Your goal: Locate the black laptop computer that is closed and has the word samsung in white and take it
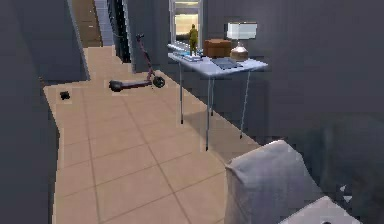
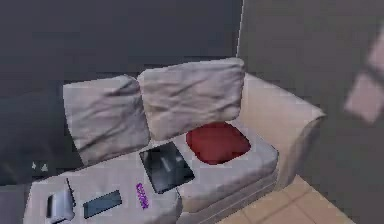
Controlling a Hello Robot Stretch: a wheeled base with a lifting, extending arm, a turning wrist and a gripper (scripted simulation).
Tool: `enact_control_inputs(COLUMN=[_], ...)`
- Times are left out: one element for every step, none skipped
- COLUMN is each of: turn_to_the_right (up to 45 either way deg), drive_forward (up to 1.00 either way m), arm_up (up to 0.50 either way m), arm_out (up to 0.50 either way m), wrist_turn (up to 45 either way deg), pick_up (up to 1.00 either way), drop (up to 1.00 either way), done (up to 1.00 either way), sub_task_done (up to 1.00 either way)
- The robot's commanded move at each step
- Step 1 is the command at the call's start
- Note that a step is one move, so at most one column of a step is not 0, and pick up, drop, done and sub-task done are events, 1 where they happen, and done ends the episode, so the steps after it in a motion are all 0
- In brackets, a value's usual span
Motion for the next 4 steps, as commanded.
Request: enact_control_inputs(turn_to_the_right=[-24.0, 0.0, 24.0, 0.0], drive_forward=[0.00, 0.25, 0.00, 0.00], arm_up=[0.00, 0.00, 0.00, 0.50], arm_out=[0.00, 0.00, 0.00, 0.00], wrist_turn=[0.0, 0.0, 0.0, 0.0], pick_up=[0.00, 0.00, 0.00, 0.00], drop=[0.00, 0.00, 0.00, 0.00], done=[0.00, 0.00, 0.00, 0.00], sub_task_done=[0.00, 0.00, 0.00, 0.00])
